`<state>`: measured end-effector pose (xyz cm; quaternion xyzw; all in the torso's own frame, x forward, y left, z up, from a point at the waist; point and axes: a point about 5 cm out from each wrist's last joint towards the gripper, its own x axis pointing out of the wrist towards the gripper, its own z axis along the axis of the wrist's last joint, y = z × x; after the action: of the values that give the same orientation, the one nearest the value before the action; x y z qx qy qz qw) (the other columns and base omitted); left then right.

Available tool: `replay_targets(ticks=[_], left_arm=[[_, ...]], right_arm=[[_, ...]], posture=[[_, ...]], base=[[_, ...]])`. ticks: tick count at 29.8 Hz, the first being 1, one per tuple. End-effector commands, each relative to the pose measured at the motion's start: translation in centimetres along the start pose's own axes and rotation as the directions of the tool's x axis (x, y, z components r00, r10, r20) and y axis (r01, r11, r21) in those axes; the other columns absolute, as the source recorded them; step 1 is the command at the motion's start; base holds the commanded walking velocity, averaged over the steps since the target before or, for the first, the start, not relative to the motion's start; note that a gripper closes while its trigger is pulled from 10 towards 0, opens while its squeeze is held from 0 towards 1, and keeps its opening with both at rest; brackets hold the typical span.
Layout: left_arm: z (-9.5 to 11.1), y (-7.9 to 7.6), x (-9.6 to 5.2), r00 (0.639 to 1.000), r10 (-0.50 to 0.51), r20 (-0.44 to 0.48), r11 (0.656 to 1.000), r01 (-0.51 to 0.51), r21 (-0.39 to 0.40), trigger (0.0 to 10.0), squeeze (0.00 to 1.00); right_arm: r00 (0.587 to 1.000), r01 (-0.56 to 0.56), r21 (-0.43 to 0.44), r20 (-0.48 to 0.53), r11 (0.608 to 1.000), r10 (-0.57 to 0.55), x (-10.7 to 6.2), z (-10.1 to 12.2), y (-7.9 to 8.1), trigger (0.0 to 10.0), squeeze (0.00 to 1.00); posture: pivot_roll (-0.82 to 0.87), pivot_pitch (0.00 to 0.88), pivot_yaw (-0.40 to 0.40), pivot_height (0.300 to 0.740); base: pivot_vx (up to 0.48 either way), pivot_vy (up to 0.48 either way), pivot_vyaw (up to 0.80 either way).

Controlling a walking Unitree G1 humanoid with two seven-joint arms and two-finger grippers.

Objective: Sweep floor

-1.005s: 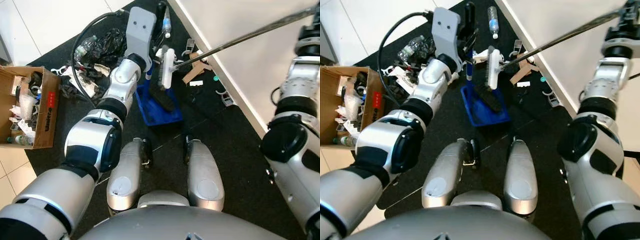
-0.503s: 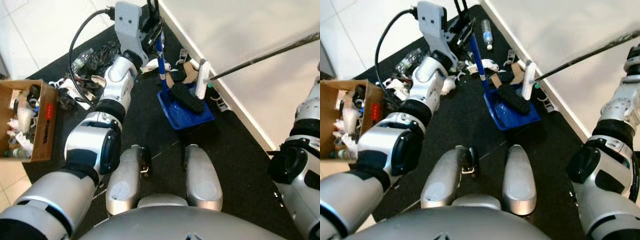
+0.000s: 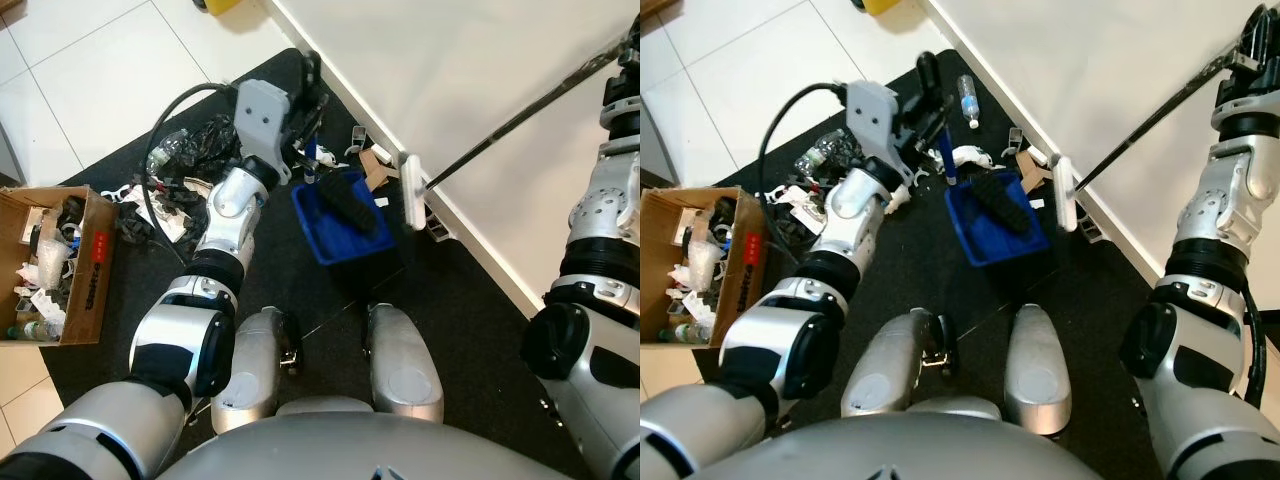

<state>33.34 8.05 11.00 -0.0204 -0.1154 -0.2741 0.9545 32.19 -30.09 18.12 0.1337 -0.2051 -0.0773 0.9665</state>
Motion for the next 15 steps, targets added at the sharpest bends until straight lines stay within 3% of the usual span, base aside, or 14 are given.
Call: replay_targets(ticks=[1,9,15], left_arm=[[0.5,0.2,0.3,0.999,0.029,0.033,1.0,-0.028,-0.006,10.0,0.06],[1.0,1.1,0.1,0.995,0.084,0.05,0.996,-0.085,-0.002,10.0,0.05],[1.5,1.4,-0.5,0.991,0.111,0.071,0.993,-0.112,0.018,10.0,0.05]], right_arm=[[1.0,-0.016,-0.005,0.023,1.0,0.016,0.5,0.6,0.4,10.0,0.0],[0.999,-0.024,0.022,-0.021,0.999,0.025,-0.2,-0.8,1.0,10.0,0.0],[0.995,-0.037,-0.037,-0.098,0.999,0.033,-1.8,-3.3,2.1,10.0,0.0]], posture=[[-0.05,0.016,0.012,0.74],[-0.05,0.002,0.017,0.74],[-0.03,0.0,0.027,0.74]], base=[[0.0,0.0,0.0],[0.0,0.0,0.0],[0.0,0.0,0.0]])
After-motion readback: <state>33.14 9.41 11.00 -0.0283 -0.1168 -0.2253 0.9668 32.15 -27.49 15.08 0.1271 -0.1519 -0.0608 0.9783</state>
